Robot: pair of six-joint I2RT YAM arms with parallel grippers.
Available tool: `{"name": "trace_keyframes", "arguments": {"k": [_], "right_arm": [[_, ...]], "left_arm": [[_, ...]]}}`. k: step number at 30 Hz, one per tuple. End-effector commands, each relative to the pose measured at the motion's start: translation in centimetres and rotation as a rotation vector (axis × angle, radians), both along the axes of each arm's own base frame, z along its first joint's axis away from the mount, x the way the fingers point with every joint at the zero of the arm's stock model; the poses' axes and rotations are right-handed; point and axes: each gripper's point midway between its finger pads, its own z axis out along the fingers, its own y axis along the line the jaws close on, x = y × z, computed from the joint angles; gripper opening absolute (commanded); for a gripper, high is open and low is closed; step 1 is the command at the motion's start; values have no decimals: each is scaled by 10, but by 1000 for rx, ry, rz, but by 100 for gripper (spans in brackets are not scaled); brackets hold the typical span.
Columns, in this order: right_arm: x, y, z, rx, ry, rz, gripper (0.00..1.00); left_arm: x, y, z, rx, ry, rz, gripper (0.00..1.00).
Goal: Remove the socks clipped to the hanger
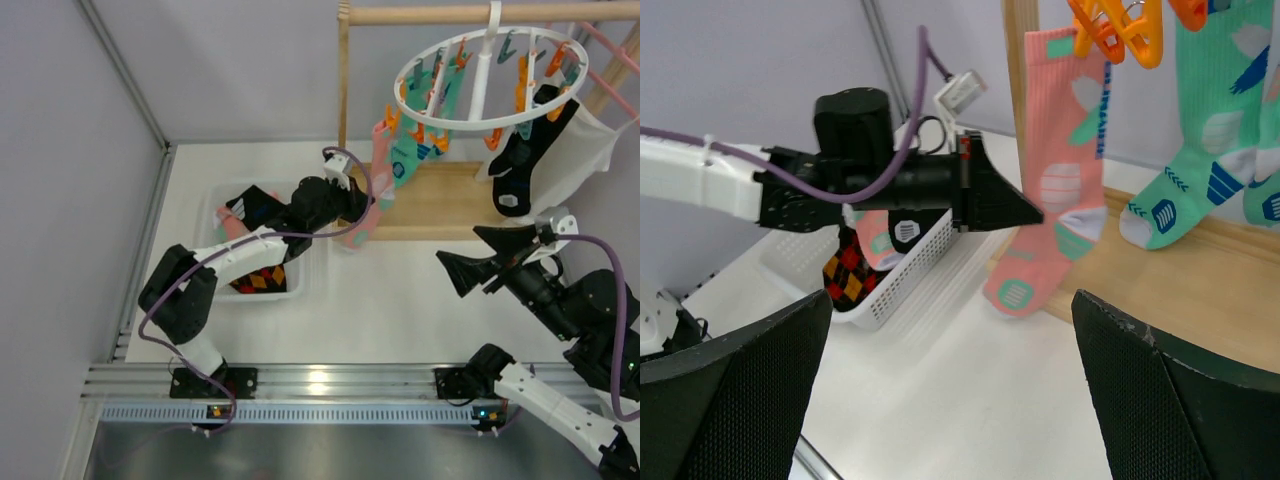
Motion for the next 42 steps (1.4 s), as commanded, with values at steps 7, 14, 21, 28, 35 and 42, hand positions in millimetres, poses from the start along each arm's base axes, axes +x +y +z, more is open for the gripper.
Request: {"name": "trace_keyframes", "arguments": {"k": [7,14,21,28,35,42], "right_arm": [[5,-52,18,47,13,-246,99],[7,-103,40,60,74,-504,99],[22,-93,70,-32,109,-511,99],[53,-45,93,-149,139,-405,92],[98,-10,107,-264,157,-408,82],[129,4,90,-386,190,-451,76]], "left_arm": [[-76,26,89,-33,-273,174,0],[-124,-16,107,21,-364,132,0],[-165,-67,107,126,-443,111,0],[-170,-91,94,250,-496,200,0],[-158,-102,84,351,-526,311,0],[-162,-118,82,396,-573,294,0]]}}
